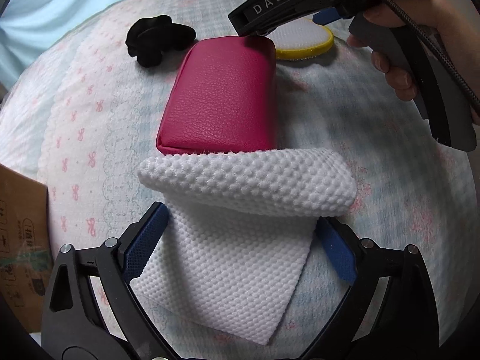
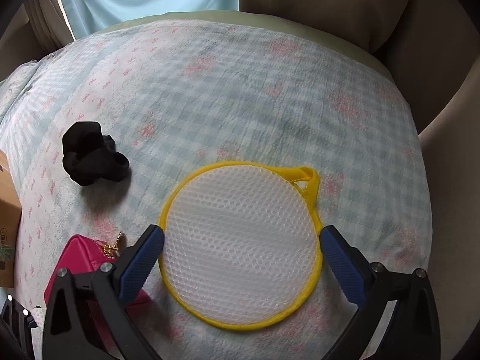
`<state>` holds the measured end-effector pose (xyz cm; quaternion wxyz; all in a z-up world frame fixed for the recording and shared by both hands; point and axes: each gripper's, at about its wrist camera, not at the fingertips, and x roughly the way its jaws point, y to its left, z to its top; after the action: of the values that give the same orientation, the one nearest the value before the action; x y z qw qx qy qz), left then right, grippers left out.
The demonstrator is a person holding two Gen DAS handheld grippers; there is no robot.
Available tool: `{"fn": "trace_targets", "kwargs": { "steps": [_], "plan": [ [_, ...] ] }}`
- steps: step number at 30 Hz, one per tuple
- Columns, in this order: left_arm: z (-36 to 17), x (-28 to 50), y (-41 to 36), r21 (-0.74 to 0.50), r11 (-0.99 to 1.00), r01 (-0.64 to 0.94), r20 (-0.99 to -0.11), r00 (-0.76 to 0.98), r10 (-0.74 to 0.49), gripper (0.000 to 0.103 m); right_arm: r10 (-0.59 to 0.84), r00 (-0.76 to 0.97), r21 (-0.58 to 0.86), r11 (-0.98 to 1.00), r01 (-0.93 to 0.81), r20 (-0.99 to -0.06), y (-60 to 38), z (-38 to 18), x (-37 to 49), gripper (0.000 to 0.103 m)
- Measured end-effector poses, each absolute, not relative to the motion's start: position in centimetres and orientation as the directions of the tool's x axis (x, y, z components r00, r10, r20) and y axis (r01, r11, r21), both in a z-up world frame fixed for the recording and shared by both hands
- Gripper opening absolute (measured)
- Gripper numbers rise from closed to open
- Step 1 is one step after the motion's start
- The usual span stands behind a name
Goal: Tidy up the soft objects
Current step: 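Grasp the white mesh cloth with the left tool while the right tool grasps the yellow-rimmed pad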
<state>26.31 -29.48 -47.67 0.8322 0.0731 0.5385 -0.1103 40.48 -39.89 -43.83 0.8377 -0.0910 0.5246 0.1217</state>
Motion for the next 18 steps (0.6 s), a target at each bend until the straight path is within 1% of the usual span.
{"fn": "trace_targets", "kwargs": {
  "steps": [2, 4, 5, 7, 8, 9, 10, 11, 13, 16, 18],
  "plan": [
    [-47.5, 26.3, -29.4, -0.006, 0.963, 0.269, -0.91, 0.397, -0.117, 0.086, 0.11, 0.416, -0.025, 0.952, -0.306, -0.903, -39.9, -44.4, 40.5, 0.103],
    [-47.2, 26.3, -29.3, -0.014, 0.96, 0.281, -0.908, 0.399, -0.13, 0.07, 0.118, 0.416, -0.017, 0.952, -0.307, -0.901, -40.1, -44.7, 40.4, 0.1],
    [-47.0, 26.3, -29.3, -0.017, 0.959, 0.284, -0.908, 0.398, -0.134, 0.066, 0.124, 0.416, -0.01, 0.952, -0.305, -0.901, -40.2, -44.8, 40.4, 0.096],
    [-46.7, 26.1, -29.1, -0.031, 0.957, 0.288, -0.908, 0.392, -0.147, 0.048, 0.13, 0.417, -0.004, 0.952, -0.305, -0.9, -40.2, -44.8, 40.3, 0.086],
    [-46.5, 26.0, -29.0, -0.036, 0.957, 0.288, -0.908, 0.39, -0.151, 0.044, 0.134, 0.42, -0.002, 0.951, -0.31, -0.898, -40.2, -44.8, 40.2, 0.082],
    [-46.4, 26.0, -28.9, -0.033, 0.958, 0.286, -0.909, 0.39, -0.148, 0.031, 0.139, 0.42, 0.0, 0.949, -0.314, -0.897, -40.1, -44.7, 40.1, 0.075],
    [-46.3, 26.4, -28.5, -0.034, 0.958, 0.285, -0.911, 0.386, -0.148, 0.025, 0.145, 0.418, 0.006, 0.948, -0.317, -0.897, -40.0, -44.7, 39.9, 0.068],
    [-46.2, 26.5, -28.3, -0.036, 0.958, 0.283, -0.912, 0.383, -0.147, 0.024, 0.15, 0.418, 0.01, 0.948, -0.319, -0.896, -39.8, -44.7, 39.9, 0.065],
    [-46.0, 26.5, -28.0, -0.045, 0.96, 0.278, -0.914, 0.377, -0.152, 0.019, 0.155, 0.422, 0.01, 0.945, -0.327, -0.893, -39.4, -44.5, 39.7, 0.052],
    [-45.7, 26.5, -27.5, -0.049, 0.96, 0.274, -0.915, 0.373, -0.154, 0.017, 0.158, 0.424, 0.015, 0.947, -0.321, -0.892, -39.2, -44.1, 39.6, 0.041],
    [-45.3, 26.5, -27.2, -0.047, 0.96, 0.275, -0.913, 0.377, -0.153, 0.016, 0.155, 0.423, 0.021, 0.952, -0.304, -0.893, -39.3, -43.9, 39.6, 0.037]
  ]
}}
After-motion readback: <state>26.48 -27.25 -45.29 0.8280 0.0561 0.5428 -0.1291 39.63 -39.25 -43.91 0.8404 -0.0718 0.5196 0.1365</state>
